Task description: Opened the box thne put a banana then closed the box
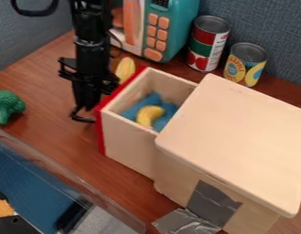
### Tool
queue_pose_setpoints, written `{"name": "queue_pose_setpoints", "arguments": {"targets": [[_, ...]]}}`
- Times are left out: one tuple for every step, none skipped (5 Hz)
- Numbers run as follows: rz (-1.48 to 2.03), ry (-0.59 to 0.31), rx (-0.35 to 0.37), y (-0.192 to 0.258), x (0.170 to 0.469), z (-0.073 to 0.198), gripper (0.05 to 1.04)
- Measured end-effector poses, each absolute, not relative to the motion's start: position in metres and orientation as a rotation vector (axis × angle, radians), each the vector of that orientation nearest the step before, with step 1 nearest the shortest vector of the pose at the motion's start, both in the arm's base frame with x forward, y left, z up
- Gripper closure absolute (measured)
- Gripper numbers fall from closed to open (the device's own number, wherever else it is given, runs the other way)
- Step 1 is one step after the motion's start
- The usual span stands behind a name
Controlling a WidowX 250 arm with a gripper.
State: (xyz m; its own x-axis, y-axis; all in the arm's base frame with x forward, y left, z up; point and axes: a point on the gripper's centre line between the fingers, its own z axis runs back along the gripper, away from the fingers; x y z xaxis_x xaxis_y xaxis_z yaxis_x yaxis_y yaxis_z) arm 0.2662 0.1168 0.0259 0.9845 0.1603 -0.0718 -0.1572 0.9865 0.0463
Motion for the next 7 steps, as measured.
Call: {"name": "queue_pose_setpoints", "arguments": {"targets": [[0.153, 0.091, 0.042, 0.121, 0.265, 0.026, 0.967], [0.145, 0.099, 0.042, 0.125, 0.262, 0.026, 0.967], [0.116, 0.101, 0.057, 0.121, 0.262, 0.032, 0.967], [0.081, 0.083, 0.073, 0.112, 0.266, 0.044, 0.967], [0.055, 0.072, 0.065, 0.108, 0.269, 0.052, 0.935], [0.033, 0.052, 0.074, 0.112, 0.271, 0.073, 0.722], [0.031, 0.009, 0.102, 0.117, 0.264, 0.104, 0.415]]}}
